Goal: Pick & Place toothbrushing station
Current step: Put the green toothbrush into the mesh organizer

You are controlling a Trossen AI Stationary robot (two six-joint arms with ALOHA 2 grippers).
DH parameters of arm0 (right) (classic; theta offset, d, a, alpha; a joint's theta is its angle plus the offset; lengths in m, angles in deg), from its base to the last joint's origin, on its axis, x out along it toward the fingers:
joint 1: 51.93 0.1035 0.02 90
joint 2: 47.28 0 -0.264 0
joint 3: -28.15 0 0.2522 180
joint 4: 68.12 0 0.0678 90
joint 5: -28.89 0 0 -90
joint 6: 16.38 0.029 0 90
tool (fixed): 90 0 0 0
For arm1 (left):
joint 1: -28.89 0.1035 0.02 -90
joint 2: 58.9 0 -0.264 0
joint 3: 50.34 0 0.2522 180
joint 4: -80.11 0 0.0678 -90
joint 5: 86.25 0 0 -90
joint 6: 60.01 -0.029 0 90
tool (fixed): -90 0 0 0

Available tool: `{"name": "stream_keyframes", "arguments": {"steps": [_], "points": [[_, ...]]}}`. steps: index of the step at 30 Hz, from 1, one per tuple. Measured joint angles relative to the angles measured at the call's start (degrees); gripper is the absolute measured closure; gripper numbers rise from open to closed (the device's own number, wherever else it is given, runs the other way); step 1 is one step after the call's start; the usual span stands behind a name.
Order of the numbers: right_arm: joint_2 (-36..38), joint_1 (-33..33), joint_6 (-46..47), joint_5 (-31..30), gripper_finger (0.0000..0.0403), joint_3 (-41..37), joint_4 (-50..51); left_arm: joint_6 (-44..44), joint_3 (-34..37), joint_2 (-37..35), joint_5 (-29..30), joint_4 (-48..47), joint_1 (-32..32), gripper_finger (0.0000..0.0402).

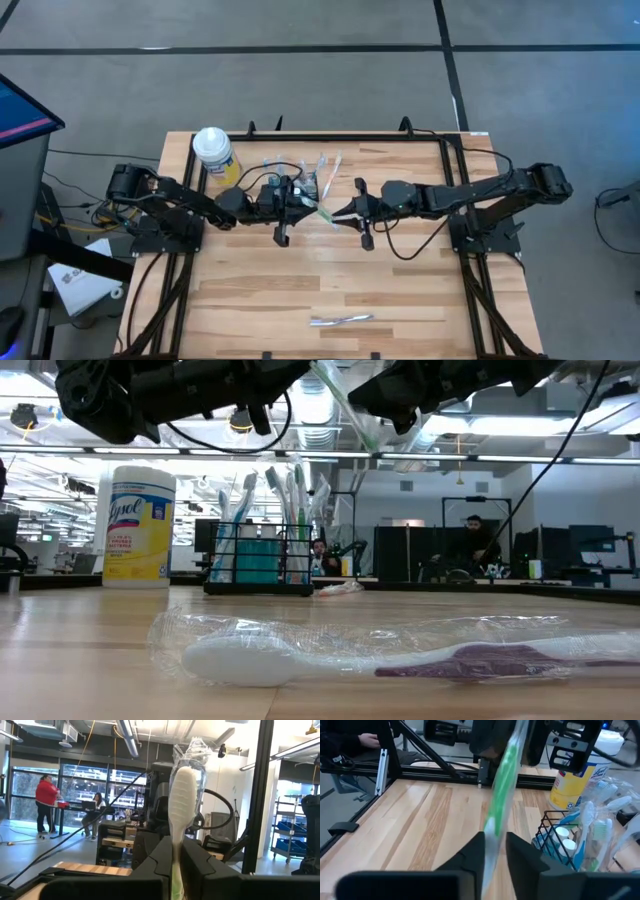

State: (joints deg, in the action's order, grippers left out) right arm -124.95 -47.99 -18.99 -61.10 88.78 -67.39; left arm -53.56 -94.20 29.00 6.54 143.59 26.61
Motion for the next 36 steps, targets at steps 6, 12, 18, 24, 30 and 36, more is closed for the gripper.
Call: {"name": "stream_keyframes", "arguments": {"steps": [6, 12, 18, 24, 30, 36], "points": [[0.0, 0.02, -0.39, 0.0, 0.0294, 0.0, 0.15, 0.01, 0.01, -5.93, 0.28, -10.47, 0.0, 0.0396], [0.0, 0.04, -0.39, 0.0, 0.0276, 0.0, 0.11, 0.02, 0.02, -14.23, 5.31, -25.46, -1.23, 0.0396], [0.0, 0.04, -0.39, 0.0, 0.0274, 0.0, 0.36, -0.11, 0.03, -21.59, 12.49, -35.7, -3.03, 0.0396], [0.0, 0.13, -0.39, 0.0, 0.0277, 0.0, 0.43, 0.86, 0.03, -27.39, 16.97, -44.5, -3.48, 0.0396], [0.0, 0.15, -0.38, 0.0, 0.0274, 0.0, 0.54, 3.11, 0.03, -31.49, 20.06, -52.1, -3.45, 0.0396], [0.0, 0.13, -0.39, 0.0, 0.0274, 0.0, 0.57, 4.35, 0.03, -34.69, 23.83, -57.83, -3.45, 0.0396]]}}
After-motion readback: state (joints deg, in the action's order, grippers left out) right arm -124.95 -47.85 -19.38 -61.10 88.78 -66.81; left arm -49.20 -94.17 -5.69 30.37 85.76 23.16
